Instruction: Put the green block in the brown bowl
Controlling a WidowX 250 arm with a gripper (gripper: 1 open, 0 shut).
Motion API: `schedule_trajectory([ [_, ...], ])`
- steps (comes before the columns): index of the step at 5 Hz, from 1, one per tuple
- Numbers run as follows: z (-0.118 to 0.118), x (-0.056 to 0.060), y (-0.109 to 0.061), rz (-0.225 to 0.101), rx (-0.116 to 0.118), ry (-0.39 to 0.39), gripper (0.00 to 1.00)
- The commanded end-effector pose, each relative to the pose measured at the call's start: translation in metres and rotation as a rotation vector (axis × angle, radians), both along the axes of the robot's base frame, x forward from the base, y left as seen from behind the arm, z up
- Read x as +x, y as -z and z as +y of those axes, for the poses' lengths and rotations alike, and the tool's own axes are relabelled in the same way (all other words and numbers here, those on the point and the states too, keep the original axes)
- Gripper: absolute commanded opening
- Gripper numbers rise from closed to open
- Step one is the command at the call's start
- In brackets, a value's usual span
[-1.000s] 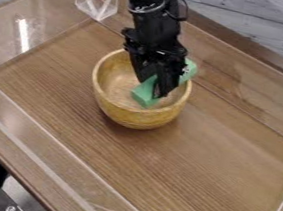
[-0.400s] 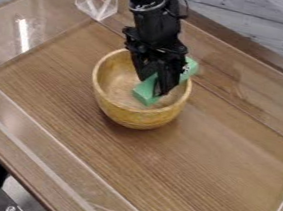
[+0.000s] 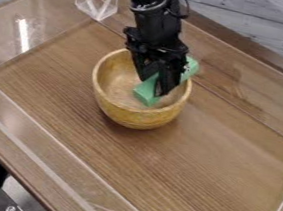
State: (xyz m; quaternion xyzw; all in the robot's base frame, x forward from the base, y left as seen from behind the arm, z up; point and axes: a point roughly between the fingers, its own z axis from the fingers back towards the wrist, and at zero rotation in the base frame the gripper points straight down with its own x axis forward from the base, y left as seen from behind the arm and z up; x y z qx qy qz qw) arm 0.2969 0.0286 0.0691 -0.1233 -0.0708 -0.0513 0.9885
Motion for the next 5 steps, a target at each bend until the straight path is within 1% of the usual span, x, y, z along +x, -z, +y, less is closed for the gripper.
schedule_trajectory([
  [1, 0.0023, 0.0116, -0.0151, -0.055, 0.007, -0.005, 0.00],
  [5, -0.0005, 0.0148, -0.0137, -0.043, -0.005, -0.002, 0.00],
])
